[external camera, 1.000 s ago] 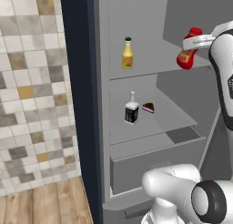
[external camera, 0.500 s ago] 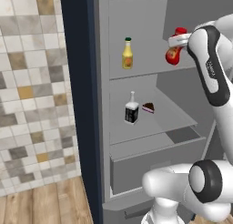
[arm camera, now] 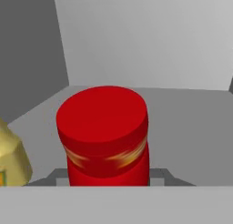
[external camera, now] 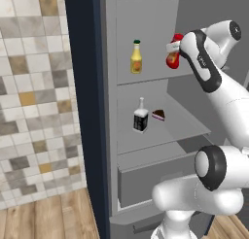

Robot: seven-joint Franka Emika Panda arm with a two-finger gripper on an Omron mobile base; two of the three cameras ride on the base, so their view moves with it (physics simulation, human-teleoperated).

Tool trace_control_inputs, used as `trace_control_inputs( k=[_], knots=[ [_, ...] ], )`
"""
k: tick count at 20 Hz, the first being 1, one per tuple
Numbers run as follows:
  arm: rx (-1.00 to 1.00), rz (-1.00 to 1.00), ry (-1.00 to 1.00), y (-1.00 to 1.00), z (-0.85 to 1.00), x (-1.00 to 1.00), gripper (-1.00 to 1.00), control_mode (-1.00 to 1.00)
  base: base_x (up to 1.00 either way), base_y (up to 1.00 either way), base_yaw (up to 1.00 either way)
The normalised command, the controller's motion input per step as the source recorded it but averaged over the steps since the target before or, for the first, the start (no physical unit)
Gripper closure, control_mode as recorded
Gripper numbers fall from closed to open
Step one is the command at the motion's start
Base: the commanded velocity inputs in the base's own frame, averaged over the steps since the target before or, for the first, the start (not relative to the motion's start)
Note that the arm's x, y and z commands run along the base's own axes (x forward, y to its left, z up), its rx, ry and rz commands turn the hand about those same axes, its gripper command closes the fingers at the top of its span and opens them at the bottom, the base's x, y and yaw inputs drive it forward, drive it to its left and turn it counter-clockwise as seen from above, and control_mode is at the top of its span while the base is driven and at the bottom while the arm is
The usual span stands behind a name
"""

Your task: Place the mustard and ketchup from the counter to the top shelf of the fridge. If the existing items in the fridge are on the top shelf, move them to other shelves.

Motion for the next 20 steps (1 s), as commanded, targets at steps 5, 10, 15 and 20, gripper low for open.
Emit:
trace_control_inputs(
  k=[5, 10, 15, 20],
  knots=[
    [-0.07, 0.03, 0.0, 0.0, -0.42, 0.66, 1.0, -1.0, 0.0, 0.0, 0.0],
    [-0.04, 0.03, 0.0, 0.0, -0.37, 0.57, 1.0, -1.0, 0.0, 0.0, 0.0],
    [0.0, 0.04, 0.0, 0.0, -0.33, 0.38, 1.0, -1.0, 0.0, 0.0, 0.0],
    [-0.01, 0.03, 0.0, -0.01, -0.17, 0.0, -1.0, -1.0, 0.0, 0.0, 0.0]
  ],
)
